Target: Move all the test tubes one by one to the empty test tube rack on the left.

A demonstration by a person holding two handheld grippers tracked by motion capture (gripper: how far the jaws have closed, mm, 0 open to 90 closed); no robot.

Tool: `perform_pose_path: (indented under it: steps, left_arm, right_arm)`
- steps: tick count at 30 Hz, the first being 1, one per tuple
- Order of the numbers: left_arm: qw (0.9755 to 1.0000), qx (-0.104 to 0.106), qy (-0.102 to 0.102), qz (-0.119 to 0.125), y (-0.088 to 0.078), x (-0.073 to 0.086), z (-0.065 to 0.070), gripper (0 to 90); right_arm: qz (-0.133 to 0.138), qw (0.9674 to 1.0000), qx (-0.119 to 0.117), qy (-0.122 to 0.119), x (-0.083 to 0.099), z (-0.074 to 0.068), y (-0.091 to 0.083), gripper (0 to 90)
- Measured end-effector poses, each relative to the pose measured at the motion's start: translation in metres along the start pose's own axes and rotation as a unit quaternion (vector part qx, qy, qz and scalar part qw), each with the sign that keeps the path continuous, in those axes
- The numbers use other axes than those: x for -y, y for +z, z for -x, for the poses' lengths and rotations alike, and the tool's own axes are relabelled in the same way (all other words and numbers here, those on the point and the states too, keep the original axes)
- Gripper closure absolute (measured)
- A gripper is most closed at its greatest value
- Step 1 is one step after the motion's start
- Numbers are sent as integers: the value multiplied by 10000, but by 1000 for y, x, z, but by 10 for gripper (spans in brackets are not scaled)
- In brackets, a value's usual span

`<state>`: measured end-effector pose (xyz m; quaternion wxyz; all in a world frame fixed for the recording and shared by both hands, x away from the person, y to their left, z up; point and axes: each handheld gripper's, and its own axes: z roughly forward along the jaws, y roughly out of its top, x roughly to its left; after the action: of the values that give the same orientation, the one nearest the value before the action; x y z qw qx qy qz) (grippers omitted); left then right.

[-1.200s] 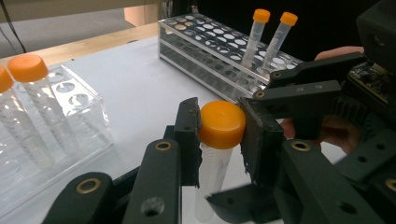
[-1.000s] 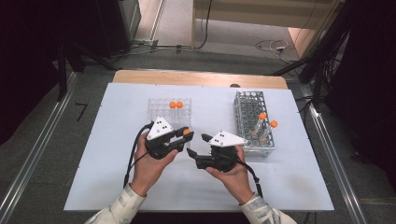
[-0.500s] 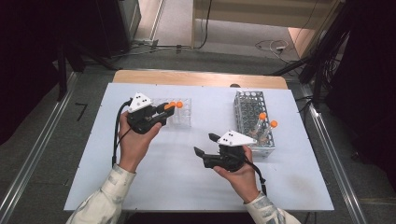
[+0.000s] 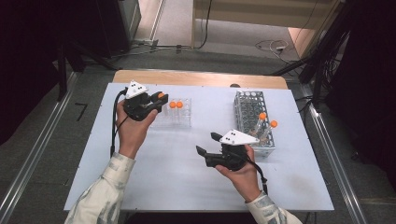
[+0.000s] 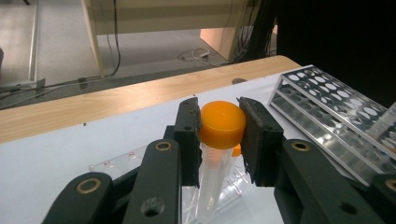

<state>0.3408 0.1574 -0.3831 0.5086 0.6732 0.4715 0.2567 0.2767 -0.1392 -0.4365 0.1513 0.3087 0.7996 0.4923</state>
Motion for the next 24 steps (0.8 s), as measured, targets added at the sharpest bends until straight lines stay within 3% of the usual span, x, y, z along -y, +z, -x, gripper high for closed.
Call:
perform_pose_path:
  steps: [10,24]
  left_arm:
    - [9998,-130,-102,82,9,-3,-7,700]
    - [9996,-276,-24,-4,23,0,-9,700]
  right_arm:
    - [1,10000,-7,18,0,1,0,265]
    - [7,10000,-7,16,0,2,-1,265]
